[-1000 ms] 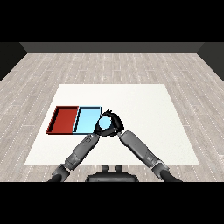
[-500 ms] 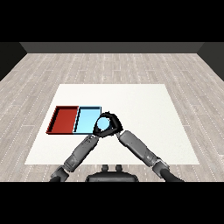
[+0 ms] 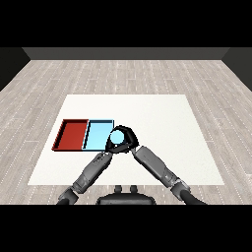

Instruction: Pick the blue can and put it in the blue box

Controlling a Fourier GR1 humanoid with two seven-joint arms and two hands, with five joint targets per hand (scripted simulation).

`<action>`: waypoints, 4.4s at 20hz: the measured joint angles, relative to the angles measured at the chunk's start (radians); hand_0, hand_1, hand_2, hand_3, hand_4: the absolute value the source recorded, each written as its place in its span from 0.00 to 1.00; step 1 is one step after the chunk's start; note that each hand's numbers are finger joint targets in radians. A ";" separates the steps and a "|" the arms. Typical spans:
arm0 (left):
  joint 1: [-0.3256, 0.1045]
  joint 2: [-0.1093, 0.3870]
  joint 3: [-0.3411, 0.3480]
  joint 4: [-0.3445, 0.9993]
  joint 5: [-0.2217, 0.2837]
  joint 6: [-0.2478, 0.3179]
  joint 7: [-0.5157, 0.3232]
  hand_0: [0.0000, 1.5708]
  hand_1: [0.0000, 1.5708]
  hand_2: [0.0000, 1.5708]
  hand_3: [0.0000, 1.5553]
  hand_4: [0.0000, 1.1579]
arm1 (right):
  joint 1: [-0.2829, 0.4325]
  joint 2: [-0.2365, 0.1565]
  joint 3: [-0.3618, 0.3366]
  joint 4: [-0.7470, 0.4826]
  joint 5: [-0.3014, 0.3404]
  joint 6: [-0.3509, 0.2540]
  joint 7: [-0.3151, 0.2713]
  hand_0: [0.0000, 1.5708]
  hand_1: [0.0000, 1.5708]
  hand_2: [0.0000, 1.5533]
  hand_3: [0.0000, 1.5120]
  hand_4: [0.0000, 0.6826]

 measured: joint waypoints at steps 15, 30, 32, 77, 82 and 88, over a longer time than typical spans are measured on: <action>-0.029 -0.017 0.016 0.053 0.047 -0.032 0.008 1.00 1.00 0.99 0.96 0.98 | 0.037 0.012 -0.048 -0.047 -0.037 0.034 0.037 0.00 0.00 0.00 0.00 0.00; 0.004 -0.016 0.073 0.090 -0.038 -0.045 -0.027 1.00 1.00 1.00 0.96 0.97 | 0.205 -0.028 -0.180 -0.259 0.003 0.147 0.102 0.00 0.00 0.00 0.00 0.00; 0.010 -0.009 0.093 0.103 -0.050 -0.067 -0.036 1.00 1.00 1.00 0.96 0.97 | 0.234 -0.032 -0.194 -0.311 0.016 0.139 0.119 0.00 0.00 0.00 0.00 0.00; -0.385 0.173 0.359 0.958 -0.233 -0.135 0.327 0.55 0.55 0.56 0.31 0.56 | 0.488 -0.162 -0.567 -0.378 -0.106 0.300 0.026 0.00 0.00 0.00 0.00 0.00; -0.393 0.162 0.343 0.978 -0.260 -0.133 0.354 0.00 0.00 0.00 0.00 0.00 | 0.492 -0.159 -0.580 -0.381 -0.119 0.314 0.024 0.00 0.00 0.00 0.00 0.00; -0.367 0.149 0.387 0.942 -0.233 0.017 0.284 0.00 0.00 0.00 0.00 0.00 | 0.487 -0.141 -0.570 -0.397 -0.116 0.311 0.035 0.00 0.00 0.00 0.00 0.00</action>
